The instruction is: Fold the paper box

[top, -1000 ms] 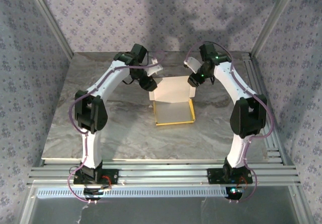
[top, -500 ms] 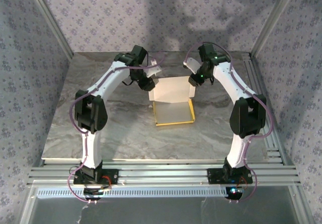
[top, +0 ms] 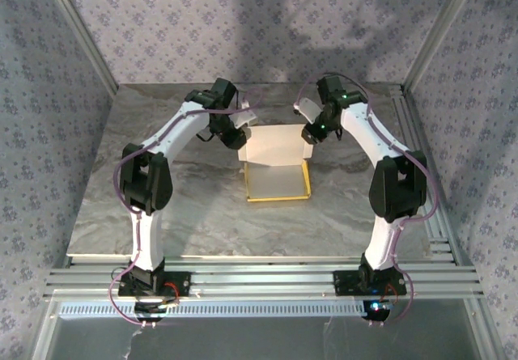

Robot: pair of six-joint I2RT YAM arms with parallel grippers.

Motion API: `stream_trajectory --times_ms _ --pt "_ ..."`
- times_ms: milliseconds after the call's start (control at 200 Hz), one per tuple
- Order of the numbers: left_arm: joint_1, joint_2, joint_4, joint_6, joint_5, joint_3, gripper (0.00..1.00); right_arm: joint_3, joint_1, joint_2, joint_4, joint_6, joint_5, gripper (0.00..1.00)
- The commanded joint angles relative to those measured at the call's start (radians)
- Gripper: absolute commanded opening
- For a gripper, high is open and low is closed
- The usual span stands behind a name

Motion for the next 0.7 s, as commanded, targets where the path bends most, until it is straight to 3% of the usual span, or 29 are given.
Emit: stream_trajectory --times_ms 0,445,695 --pt "0.010 -0.063 0.014 -0.034 -0.004 -0.003 0.19 -0.034 0.009 -0.047 0.011 0.024 -0.020 0.33" --pt "0.009 -0.082 0.027 -0.073 -0.003 -0.001 0.15 -0.041 0.009 -0.076 0.022 0.048 -0.036 0.09" --pt "0.010 -0.081 0.104 -0.292 -0.018 0.012 0.14 -0.056 0.033 -0.082 0.085 0.114 -0.004 0.00"
